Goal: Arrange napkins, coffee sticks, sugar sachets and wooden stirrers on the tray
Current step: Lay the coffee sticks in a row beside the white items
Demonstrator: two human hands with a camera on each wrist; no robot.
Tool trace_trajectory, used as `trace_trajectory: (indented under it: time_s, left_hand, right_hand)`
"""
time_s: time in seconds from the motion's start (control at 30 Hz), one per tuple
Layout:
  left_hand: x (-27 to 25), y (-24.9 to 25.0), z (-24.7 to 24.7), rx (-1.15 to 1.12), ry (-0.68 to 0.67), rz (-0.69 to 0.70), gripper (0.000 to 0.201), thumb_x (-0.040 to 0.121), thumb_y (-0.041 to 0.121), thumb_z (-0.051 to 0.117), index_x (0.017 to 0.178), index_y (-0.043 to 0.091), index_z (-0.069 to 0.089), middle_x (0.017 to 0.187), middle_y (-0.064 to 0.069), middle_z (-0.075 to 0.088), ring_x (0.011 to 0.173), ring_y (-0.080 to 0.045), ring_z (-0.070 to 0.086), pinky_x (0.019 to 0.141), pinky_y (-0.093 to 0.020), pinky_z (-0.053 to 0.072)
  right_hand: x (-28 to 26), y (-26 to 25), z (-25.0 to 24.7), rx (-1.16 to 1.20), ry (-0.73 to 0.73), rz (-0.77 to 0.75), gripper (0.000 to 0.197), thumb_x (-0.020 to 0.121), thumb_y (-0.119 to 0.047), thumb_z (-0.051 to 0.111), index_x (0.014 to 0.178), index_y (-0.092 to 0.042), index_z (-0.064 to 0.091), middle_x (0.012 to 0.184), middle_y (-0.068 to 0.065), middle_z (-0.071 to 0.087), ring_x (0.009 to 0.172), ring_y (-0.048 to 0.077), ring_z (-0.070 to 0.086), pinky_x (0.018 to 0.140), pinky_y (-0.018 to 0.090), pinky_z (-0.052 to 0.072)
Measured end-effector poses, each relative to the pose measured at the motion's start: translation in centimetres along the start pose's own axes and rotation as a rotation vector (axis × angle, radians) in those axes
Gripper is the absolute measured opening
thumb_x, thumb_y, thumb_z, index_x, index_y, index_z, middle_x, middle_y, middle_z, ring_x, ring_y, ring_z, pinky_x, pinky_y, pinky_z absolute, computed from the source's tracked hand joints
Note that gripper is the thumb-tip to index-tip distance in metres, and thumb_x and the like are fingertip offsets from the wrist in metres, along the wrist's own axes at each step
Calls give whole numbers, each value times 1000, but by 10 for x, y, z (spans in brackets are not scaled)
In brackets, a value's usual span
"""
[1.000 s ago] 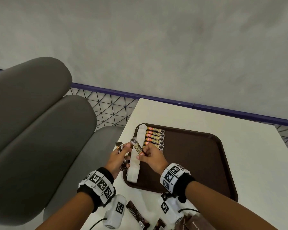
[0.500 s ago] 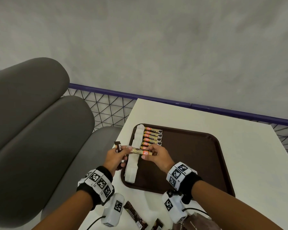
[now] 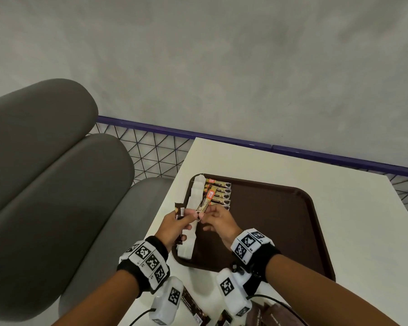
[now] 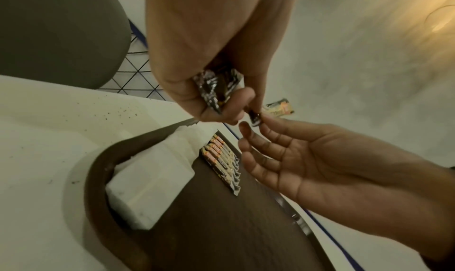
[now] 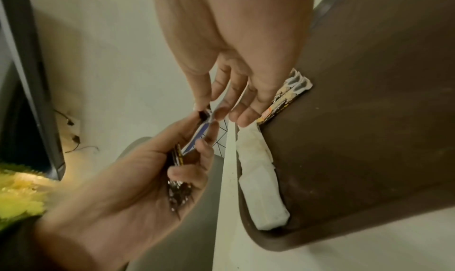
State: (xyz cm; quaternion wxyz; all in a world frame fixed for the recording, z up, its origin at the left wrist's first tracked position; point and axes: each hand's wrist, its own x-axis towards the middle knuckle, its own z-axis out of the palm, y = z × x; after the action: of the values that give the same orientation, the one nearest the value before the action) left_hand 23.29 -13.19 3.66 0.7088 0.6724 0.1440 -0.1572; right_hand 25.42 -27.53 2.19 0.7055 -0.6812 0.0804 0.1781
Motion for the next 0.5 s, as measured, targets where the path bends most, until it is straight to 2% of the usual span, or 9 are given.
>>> trace_trajectory:
  time_s: [0.07,0.13,0.23,0.3,0.37,0.43,0.5]
  left_hand:
    - [0,0,-2,50,-23,-16,19,88,19,63,105,13,67,89,0,61,71,-11,48,47,-19,36]
    - [0,-1,-4,90,-36,-24,20,89,21,61,108,15,66,90,1,60,72,-12,49,48,-19,38]
    - [0,-2,-7,57,-8,-45,21,89,19,61,108,12,63,86,0,58,66,-12,49,46,-20,38]
    - [2,-4,-13,-22,22,-73,18,89,16,61,105,8,61,80,-2,55,60,-12,48,42,-20,37]
    - [4,-6,-20,-93,61,-101,11,90,18,59,97,9,59,83,-5,55,59,-13,47,40,-20,37]
    - [6,-8,-26,-126,119,-133,11,91,23,58,91,12,56,88,-6,57,63,-14,47,43,-21,38]
    - [8,-10,-32,-148,167,-159,12,91,25,58,90,13,55,91,-6,59,67,-14,48,48,-23,39]
  right_hand:
    - [1,-2,-3,85,-17,19,14,87,-4,59,88,-11,47,86,7,58,77,16,58,66,27,51]
    - [2,-4,-9,107,-10,10,12,88,0,55,90,-9,48,84,9,60,72,18,60,63,27,53]
    - [7,-2,-27,-87,100,-45,17,90,3,51,86,-14,52,76,6,58,62,15,55,55,22,51]
    - [12,5,-45,-217,194,-50,23,89,2,51,82,-19,56,72,4,57,59,13,52,55,23,48]
    - [14,13,-61,-289,251,-27,30,88,2,51,79,-24,59,70,3,56,59,12,50,56,24,47]
    - [15,21,-71,-346,271,7,29,89,2,50,81,-23,63,68,2,56,59,11,50,57,23,46]
    - [16,27,-75,-381,272,29,24,89,2,50,90,-15,66,66,1,56,60,10,51,56,21,46]
